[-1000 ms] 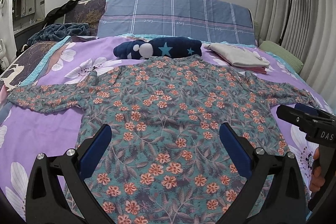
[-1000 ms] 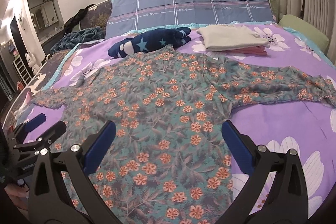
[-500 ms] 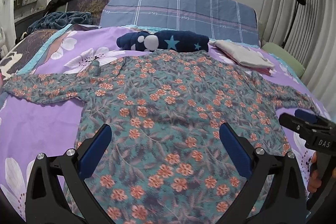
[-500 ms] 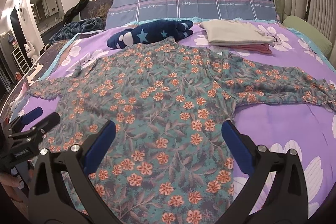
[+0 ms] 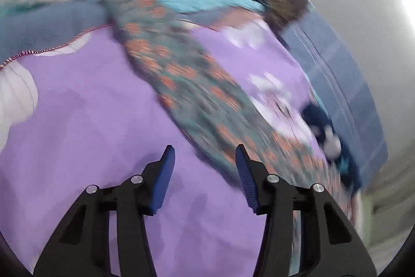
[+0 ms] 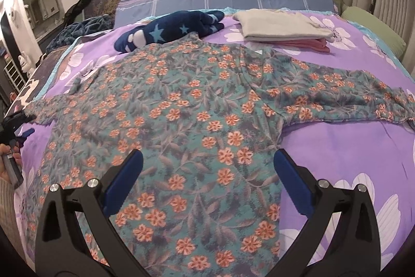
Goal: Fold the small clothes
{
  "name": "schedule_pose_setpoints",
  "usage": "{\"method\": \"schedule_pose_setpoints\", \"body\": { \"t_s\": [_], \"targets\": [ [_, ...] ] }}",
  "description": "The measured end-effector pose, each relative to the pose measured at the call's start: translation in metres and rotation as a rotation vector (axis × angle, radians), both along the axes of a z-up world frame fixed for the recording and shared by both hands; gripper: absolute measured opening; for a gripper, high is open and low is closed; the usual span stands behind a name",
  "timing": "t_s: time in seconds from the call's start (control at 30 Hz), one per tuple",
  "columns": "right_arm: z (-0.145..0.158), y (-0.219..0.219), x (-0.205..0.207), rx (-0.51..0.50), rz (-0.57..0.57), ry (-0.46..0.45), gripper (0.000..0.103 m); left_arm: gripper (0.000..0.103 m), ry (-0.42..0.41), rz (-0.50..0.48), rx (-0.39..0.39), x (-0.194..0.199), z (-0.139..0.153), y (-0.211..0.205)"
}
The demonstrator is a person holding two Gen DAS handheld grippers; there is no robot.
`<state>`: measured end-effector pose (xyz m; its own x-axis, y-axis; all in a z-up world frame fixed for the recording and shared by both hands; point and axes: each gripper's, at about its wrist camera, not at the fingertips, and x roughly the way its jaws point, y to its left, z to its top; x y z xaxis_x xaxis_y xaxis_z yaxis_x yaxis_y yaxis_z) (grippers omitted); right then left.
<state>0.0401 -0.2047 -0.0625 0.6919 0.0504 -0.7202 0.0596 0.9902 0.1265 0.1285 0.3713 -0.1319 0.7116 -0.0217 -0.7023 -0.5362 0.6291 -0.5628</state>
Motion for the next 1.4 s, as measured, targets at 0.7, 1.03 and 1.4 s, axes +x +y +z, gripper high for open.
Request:
{"method": "schedule_pose_setpoints", "body": {
  "t_s": [0.7,1.03,1.4],
  "targets": [
    [-0.005,-0.007,0.012,0.038,-0.019,0.026,0.101,0.004,-0.209,-0.151,0.317,0.081,0.105,-0.028],
    [-0.004,-0.022,0.002,0.068,-0.041,0.027,0.101,0.07,-0.293,-0.936,0.538,0.039,0.122,-0.343],
    [0.003,-0.022,0.023,0.063,0.03,0.027,0.101,0.089,-0.11,-0.867,0.815,0.0,0.067,-0.314]
  ]
}}
